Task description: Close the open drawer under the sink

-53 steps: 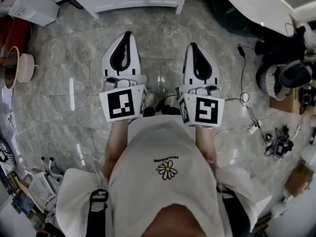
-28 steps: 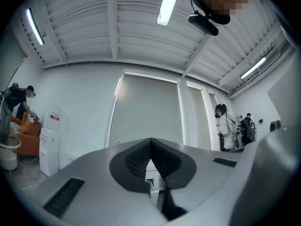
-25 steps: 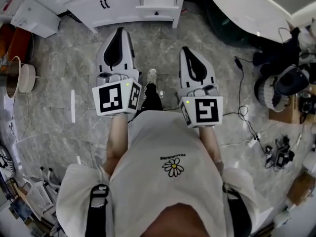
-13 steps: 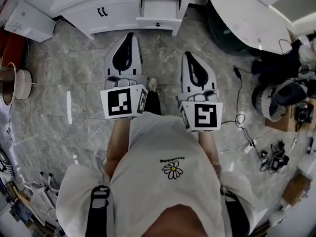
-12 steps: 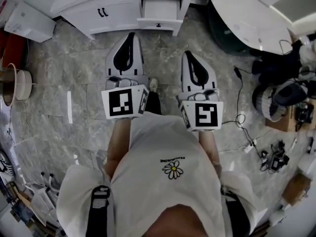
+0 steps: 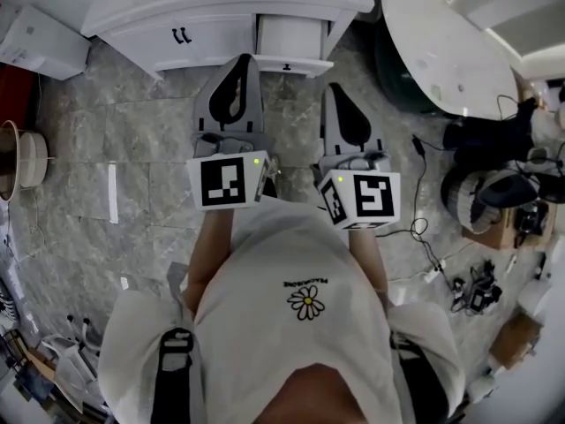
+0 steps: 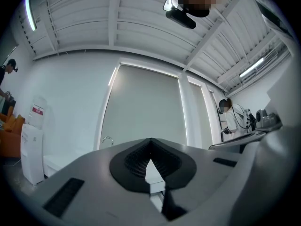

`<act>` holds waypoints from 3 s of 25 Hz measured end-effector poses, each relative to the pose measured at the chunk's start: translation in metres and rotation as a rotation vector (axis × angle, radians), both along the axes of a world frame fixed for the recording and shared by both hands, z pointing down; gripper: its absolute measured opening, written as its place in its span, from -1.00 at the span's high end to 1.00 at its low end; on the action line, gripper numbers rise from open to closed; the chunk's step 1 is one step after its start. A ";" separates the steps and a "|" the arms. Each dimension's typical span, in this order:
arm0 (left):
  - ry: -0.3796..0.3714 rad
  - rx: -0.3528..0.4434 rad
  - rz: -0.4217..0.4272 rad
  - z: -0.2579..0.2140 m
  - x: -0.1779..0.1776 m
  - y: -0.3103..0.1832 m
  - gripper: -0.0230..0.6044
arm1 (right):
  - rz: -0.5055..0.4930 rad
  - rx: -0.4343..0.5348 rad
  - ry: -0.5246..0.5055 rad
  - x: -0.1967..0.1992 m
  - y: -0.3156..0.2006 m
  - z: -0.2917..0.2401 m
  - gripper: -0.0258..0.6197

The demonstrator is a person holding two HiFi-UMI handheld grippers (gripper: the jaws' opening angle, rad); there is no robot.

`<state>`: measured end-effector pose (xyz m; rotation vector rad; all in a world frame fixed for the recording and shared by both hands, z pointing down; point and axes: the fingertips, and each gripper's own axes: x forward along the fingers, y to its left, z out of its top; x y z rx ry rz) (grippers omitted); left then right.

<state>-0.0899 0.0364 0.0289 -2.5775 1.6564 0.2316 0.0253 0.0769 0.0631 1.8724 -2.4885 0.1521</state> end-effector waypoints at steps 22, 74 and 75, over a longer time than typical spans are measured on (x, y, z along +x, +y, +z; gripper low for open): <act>-0.025 -0.021 -0.048 0.023 -0.033 -0.114 0.86 | 0.090 -0.099 0.033 0.014 -0.095 0.039 0.83; -0.107 -0.159 -0.098 0.398 0.021 -0.182 0.86 | 0.180 -0.300 -0.032 0.040 -0.177 0.456 0.83; -0.109 -0.167 -0.098 0.401 0.020 -0.182 0.86 | 0.181 -0.307 -0.032 0.040 -0.178 0.459 0.83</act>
